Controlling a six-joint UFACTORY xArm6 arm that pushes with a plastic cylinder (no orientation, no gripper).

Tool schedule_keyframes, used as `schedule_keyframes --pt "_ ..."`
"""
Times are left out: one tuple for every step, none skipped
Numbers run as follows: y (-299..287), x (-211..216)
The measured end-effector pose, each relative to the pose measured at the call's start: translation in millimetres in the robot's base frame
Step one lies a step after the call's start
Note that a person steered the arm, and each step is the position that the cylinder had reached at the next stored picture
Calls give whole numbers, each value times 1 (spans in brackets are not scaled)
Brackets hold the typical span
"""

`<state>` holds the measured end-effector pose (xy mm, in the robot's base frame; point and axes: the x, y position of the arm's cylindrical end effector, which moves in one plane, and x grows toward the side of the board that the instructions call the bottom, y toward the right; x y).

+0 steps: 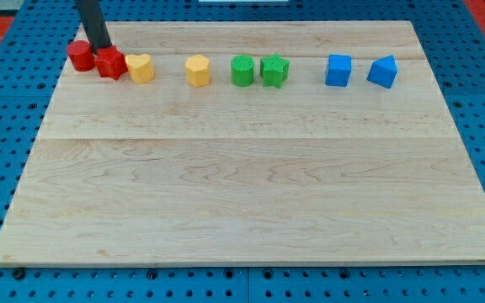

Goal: Slide the red star left to the yellow heart

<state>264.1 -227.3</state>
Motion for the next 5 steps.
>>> schedule_keyframes --pt "0 3" --pt "5 -17" --pt "-16 -20" --pt "-32 -7" --pt "-32 14"
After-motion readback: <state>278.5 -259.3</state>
